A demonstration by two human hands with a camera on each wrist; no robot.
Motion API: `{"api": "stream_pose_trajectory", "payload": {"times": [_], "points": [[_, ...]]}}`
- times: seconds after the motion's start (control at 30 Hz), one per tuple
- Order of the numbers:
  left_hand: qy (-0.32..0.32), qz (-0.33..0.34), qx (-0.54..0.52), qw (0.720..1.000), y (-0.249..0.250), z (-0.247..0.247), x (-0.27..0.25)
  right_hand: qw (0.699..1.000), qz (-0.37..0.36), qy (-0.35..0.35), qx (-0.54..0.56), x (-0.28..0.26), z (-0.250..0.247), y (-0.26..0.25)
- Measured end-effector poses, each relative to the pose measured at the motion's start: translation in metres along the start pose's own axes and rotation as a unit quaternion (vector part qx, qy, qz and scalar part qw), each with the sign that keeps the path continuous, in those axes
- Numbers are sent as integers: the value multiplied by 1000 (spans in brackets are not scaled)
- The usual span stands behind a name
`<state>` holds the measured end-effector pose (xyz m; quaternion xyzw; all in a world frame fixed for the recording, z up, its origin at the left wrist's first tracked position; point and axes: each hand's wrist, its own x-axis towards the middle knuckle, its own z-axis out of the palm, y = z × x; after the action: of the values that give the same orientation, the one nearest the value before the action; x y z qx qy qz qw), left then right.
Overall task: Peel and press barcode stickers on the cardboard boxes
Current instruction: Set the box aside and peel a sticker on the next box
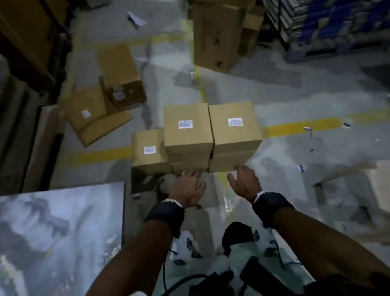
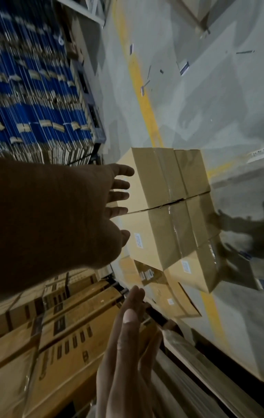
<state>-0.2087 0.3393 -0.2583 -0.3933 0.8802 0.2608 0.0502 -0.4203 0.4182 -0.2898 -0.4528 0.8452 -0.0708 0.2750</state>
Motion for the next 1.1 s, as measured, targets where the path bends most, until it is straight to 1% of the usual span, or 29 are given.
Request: {"api": "stream_pose_trajectory", "payload": {"times": [0.13, 0.27, 0.37, 0.57, 0.63, 0.73, 0.83, 0.87, 0.93, 0.97, 1.0, 1.03, 1.07, 1.1], "points": [[-12, 29, -4, 999, -8, -16, 42, 999, 26, 18, 25, 23, -13, -5], [-13, 27, -2, 1000, -14, -29, 84, 1000, 14, 14, 25, 58, -17, -8], [-21, 4, -18, 1000, -26, -39, 115, 1000, -2, -11, 24, 99, -18, -21], [-33, -48, -61, 996, -69, -60, 175, 997, -32, -63, 33, 198, -31, -61], [-20, -74, -77, 994, -86, -65, 199, 996, -32, -78, 29, 233, -29, -70], [-3, -109, -85, 990, -119, -58, 235, 994, -45, -98, 19, 281, -21, -82], [-7, -159, -92, 983, -154, -41, 265, 991, -44, -127, 19, 324, -4, -89], [-12, -170, -91, 981, -164, -34, 273, 990, -39, -135, 14, 335, 1, -90], [-9, -186, -86, 979, -180, -26, 287, 992, -61, -112, -4, 352, 9, -95], [-11, -194, -88, 977, -189, -22, 293, 989, -77, -127, -14, 359, 12, -96], [-14, -203, -92, 975, -197, -19, 299, 984, -78, -160, -11, 364, 15, -97], [-17, -212, -98, 972, -204, -17, 306, 985, -98, -141, -26, 372, 22, -95], [-17, -223, -103, 969, -212, -14, 313, 982, -92, -161, -32, 376, 21, -98], [-22, -233, -104, 967, -219, -13, 320, 984, -78, -160, -35, 380, 20, -102]]}}
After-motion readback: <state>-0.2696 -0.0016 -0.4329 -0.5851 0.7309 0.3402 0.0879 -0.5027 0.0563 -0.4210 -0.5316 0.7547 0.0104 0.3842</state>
